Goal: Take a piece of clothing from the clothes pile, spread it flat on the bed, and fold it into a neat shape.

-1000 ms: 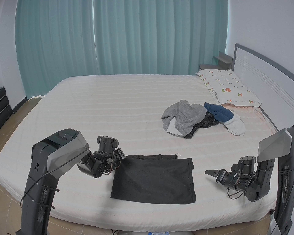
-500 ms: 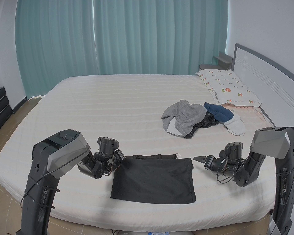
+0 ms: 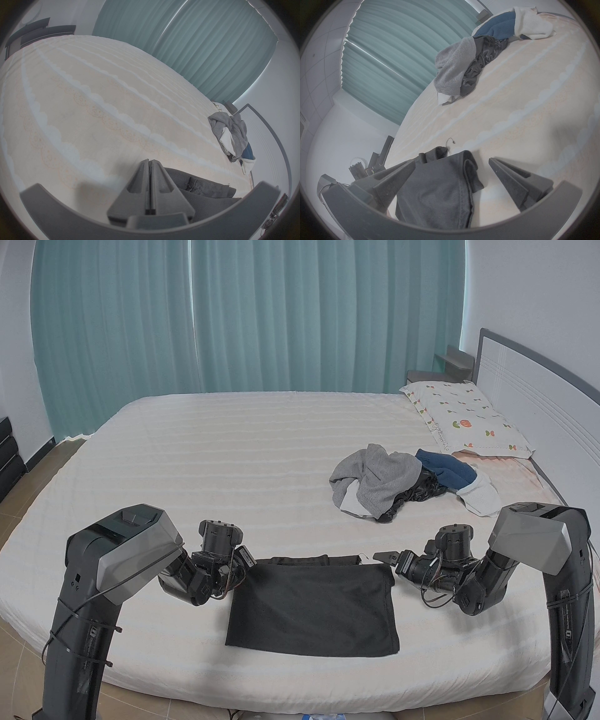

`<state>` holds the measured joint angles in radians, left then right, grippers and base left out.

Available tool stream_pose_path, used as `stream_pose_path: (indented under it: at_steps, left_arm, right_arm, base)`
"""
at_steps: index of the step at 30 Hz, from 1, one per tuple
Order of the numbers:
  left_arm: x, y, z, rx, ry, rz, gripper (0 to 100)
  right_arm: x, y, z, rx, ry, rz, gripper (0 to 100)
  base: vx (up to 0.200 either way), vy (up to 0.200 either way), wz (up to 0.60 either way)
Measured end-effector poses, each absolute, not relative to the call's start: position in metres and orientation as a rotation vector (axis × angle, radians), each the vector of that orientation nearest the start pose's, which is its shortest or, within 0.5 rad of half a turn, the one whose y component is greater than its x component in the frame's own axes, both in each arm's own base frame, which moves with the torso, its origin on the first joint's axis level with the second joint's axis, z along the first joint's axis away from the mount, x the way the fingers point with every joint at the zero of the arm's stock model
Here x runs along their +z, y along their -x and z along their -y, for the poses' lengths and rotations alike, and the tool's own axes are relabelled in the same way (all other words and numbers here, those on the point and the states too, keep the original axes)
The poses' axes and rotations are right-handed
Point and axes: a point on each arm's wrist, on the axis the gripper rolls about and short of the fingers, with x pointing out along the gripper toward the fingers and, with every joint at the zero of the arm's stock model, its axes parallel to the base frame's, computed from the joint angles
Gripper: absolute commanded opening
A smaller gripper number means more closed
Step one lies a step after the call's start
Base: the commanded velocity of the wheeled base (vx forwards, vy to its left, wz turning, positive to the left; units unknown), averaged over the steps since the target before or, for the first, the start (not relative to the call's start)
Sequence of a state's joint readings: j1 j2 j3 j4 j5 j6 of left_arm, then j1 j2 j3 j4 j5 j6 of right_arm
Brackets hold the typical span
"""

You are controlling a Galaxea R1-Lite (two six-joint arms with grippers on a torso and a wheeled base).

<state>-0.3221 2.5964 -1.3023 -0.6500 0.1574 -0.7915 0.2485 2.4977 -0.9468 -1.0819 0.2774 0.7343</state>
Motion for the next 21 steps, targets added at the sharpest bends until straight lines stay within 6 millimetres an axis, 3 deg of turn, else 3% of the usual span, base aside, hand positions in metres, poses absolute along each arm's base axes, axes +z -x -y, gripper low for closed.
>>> stream_pose_path:
  at_steps: [6,7,21]
  left_arm:
    - [-0.053,-0.436,0.143,0.094,0.611,-0.651,0]
    - [-0.053,-0.436,0.143,0.094,0.610,-0.652,0]
    - [-0.052,-0.435,0.143,0.090,0.613,-0.649,0]
  right_arm:
    - [-0.043,-0.401,-0.110,0.308,-0.702,-0.685,100]
    - [-0.043,-0.402,-0.111,0.310,-0.702,-0.683,0]
    - [-0.042,-0.412,-0.112,0.305,-0.704,-0.667,0]
  base:
    - [0.000,0.000,0.00]
    - [0.000,0.000,0.00]
    - [0.000,0.000,0.00]
